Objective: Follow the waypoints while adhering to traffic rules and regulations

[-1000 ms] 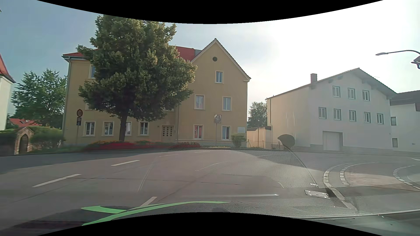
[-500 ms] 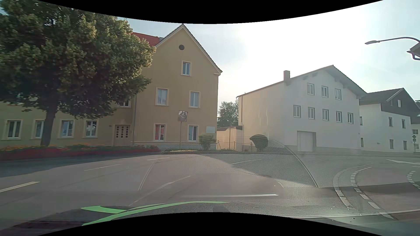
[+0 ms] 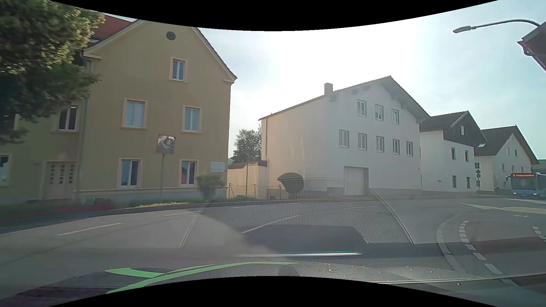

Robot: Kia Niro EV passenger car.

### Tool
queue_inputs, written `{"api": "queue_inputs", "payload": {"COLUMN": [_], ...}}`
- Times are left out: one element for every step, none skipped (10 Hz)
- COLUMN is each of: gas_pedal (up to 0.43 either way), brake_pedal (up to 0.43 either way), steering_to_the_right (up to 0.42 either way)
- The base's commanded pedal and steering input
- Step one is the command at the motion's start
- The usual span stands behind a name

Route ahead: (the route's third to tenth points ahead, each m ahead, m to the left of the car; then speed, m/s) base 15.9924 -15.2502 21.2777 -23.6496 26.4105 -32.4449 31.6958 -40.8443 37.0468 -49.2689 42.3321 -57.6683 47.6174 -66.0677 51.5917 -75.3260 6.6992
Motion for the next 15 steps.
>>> {"api": "queue_inputs", "payload": {"gas_pedal": [0.130, 0.130, 0.130, 0.130, 0.130, 0.130, 0.130, 0.130, 0.150, 0.157, 0.169, 0.169, 0.177, 0.189, 0.197], "brake_pedal": [0.000, 0.000, 0.000, 0.000, 0.000, 0.000, 0.000, 0.000, 0.000, 0.000, 0.000, 0.000, 0.000, 0.000, 0.000], "steering_to_the_right": [0.265, 0.266, 0.269, 0.272, 0.276, 0.282, 0.289, 0.292, 0.294, 0.294, 0.294, 0.293, 0.289, 0.280, 0.267]}}
